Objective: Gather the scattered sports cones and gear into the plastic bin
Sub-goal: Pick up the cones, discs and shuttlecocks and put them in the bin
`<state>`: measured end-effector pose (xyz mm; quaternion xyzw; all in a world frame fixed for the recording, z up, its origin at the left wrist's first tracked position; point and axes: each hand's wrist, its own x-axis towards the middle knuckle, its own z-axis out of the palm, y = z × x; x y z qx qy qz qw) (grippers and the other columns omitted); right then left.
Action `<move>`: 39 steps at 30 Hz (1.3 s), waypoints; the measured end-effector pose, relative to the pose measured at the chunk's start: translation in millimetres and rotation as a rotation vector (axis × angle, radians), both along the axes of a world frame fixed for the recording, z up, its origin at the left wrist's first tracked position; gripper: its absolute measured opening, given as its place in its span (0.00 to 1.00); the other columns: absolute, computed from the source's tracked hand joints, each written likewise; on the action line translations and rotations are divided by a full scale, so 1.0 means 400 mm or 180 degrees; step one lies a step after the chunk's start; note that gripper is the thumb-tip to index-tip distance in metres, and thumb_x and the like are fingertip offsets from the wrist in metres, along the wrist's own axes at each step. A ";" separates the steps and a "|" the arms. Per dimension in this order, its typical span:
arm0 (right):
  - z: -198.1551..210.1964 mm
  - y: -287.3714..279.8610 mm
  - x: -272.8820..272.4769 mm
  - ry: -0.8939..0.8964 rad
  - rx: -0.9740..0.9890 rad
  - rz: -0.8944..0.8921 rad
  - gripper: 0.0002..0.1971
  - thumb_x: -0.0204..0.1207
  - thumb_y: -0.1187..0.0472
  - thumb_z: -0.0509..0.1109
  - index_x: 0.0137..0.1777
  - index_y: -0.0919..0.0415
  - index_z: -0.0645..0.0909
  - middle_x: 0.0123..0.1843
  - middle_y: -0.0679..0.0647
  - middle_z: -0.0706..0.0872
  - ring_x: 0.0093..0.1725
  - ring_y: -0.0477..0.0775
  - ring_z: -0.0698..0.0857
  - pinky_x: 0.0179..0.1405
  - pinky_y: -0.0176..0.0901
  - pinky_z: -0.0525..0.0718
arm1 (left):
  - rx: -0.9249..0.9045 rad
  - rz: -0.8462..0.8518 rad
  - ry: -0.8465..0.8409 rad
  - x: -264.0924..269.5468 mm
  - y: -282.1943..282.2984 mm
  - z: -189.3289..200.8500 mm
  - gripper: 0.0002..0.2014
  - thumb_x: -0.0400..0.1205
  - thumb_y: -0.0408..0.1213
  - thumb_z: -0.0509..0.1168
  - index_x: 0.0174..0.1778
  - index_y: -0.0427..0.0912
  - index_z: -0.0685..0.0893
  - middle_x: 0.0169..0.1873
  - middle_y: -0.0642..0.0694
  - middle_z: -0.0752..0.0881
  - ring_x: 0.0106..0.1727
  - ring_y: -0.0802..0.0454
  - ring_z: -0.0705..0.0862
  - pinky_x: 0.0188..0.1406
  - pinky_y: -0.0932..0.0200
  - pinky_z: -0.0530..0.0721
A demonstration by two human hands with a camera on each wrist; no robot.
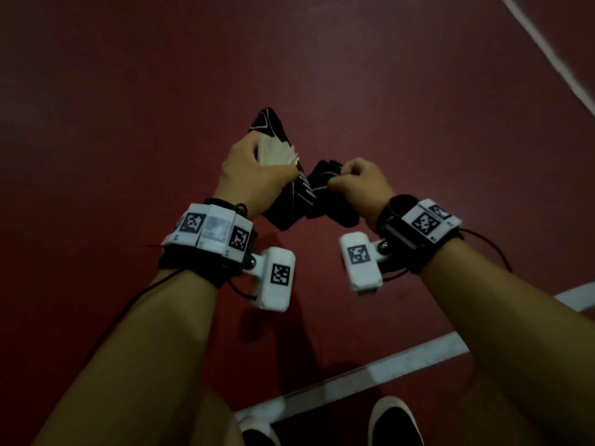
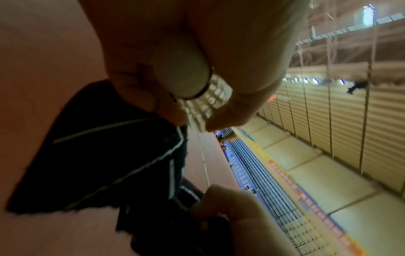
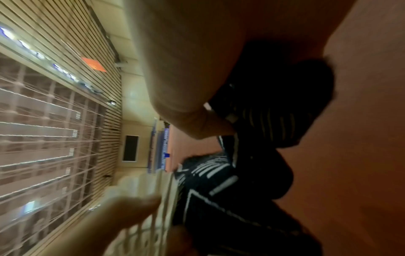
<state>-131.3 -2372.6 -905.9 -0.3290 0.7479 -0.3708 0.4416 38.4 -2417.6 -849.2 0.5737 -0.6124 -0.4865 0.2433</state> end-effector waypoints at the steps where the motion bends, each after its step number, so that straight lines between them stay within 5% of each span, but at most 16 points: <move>1: 0.018 0.004 -0.007 0.0037 -0.0023 -0.0007 0.12 0.70 0.66 0.71 0.38 0.54 0.69 0.32 0.53 0.76 0.31 0.53 0.77 0.28 0.44 0.78 | 0.0017 0.0098 0.0106 -0.007 -0.005 0.004 0.11 0.70 0.33 0.73 0.42 0.46 0.78 0.34 0.50 0.80 0.34 0.52 0.81 0.22 0.64 0.78; 7: 0.128 0.034 -0.011 0.0133 -0.0104 0.0097 0.17 0.69 0.61 0.72 0.55 0.54 0.71 0.46 0.53 0.82 0.39 0.54 0.83 0.36 0.50 0.86 | 0.0231 0.0105 0.0465 -0.077 0.025 0.054 0.10 0.73 0.27 0.71 0.40 0.45 0.77 0.32 0.46 0.80 0.25 0.56 0.79 0.20 0.65 0.77; 12: 0.351 0.143 -0.037 -0.0147 0.0195 0.0073 0.14 0.70 0.66 0.71 0.54 0.54 0.77 0.44 0.54 0.84 0.36 0.53 0.85 0.33 0.44 0.85 | 0.1146 0.0240 0.0706 -0.098 0.100 0.256 0.12 0.66 0.34 0.73 0.44 0.42 0.81 0.31 0.44 0.83 0.23 0.52 0.79 0.24 0.61 0.78; 19: 0.994 0.279 -0.146 -0.0097 0.0414 -0.0165 0.13 0.70 0.67 0.72 0.51 0.54 0.77 0.42 0.54 0.84 0.33 0.51 0.83 0.28 0.38 0.81 | 0.1436 -0.0305 0.0596 -0.207 0.195 0.882 0.17 0.65 0.35 0.72 0.49 0.40 0.82 0.34 0.41 0.84 0.24 0.49 0.79 0.26 0.59 0.78; 23: 1.380 0.391 -0.206 0.0236 0.0379 -0.0321 0.12 0.71 0.62 0.71 0.53 0.53 0.77 0.44 0.55 0.84 0.39 0.55 0.84 0.32 0.44 0.82 | 0.1272 -0.0817 0.0608 -0.316 0.262 1.255 0.07 0.73 0.27 0.71 0.43 0.40 0.82 0.33 0.40 0.83 0.25 0.49 0.79 0.25 0.60 0.79; 29: 1.801 0.744 -0.233 0.0703 0.0328 -0.1392 0.13 0.72 0.61 0.71 0.55 0.53 0.76 0.45 0.54 0.84 0.37 0.52 0.83 0.29 0.40 0.80 | 0.1179 -0.2047 0.0791 -0.461 0.515 1.655 0.06 0.76 0.24 0.68 0.44 0.38 0.80 0.31 0.42 0.81 0.27 0.49 0.80 0.19 0.65 0.75; 32: 1.918 0.984 -0.189 0.0919 0.0314 -0.2193 0.12 0.71 0.60 0.71 0.54 0.51 0.76 0.43 0.51 0.83 0.38 0.52 0.84 0.27 0.38 0.77 | 0.1262 -0.2931 0.0792 -0.506 0.719 1.776 0.08 0.77 0.23 0.66 0.49 0.37 0.79 0.32 0.42 0.80 0.26 0.50 0.80 0.17 0.67 0.74; 36: 2.053 1.355 -0.069 0.1054 0.0491 -0.3105 0.14 0.71 0.60 0.72 0.56 0.54 0.77 0.47 0.55 0.84 0.41 0.56 0.85 0.32 0.43 0.83 | 0.1439 -0.4018 0.0697 -0.518 1.060 1.898 0.12 0.69 0.32 0.71 0.47 0.39 0.81 0.35 0.39 0.80 0.32 0.44 0.81 0.27 0.59 0.77; 39: 2.126 1.632 0.059 0.1152 0.0520 -0.3889 0.13 0.73 0.61 0.72 0.57 0.58 0.77 0.46 0.57 0.83 0.37 0.56 0.82 0.31 0.43 0.81 | 0.1416 -0.4590 0.0646 -0.503 1.332 1.958 0.11 0.70 0.35 0.72 0.45 0.39 0.80 0.31 0.40 0.79 0.23 0.46 0.79 0.24 0.60 0.76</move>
